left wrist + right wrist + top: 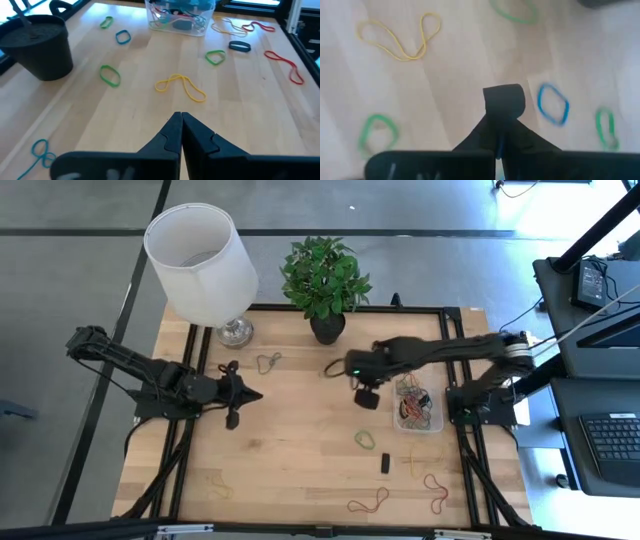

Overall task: Pick and place rubber bands into bin
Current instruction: Put the black rubber band into the transparent bin, then put the yellow rubber band into the transparent bin

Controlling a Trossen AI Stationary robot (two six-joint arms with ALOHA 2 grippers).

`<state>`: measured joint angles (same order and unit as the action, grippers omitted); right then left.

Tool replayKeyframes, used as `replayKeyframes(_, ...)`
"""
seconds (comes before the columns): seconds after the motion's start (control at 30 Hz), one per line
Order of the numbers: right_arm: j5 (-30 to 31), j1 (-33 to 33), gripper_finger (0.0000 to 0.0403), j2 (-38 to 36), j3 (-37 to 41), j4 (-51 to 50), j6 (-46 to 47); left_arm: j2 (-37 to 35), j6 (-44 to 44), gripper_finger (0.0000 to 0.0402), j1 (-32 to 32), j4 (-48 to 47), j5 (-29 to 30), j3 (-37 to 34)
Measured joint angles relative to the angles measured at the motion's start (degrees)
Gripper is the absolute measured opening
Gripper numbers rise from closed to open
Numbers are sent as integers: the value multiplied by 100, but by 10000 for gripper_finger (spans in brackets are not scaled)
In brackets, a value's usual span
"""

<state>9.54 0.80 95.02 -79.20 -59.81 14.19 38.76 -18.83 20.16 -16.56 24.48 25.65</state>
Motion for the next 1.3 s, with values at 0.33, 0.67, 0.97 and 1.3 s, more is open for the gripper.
replayKeyframes(0.33, -12, -239, 2, -1333, 170, -2130, 2193, 0, 4, 5, 0, 0, 259, 0)
replayKeyframes(0.67, -900, -715, 3, -2563, 2794, -759, 3636, 0, 0, 6, 0, 2, 294, 0)
replayKeyframes(0.97, -949, -691, 68, -2901, 3755, -284, 4561, 0, 0, 6, 0, 7, 289, 0)
replayKeyframes(1.3, -964, -692, 168, -2902, 3766, -268, 4555, 0, -13, 6, 0, 7, 117, 0)
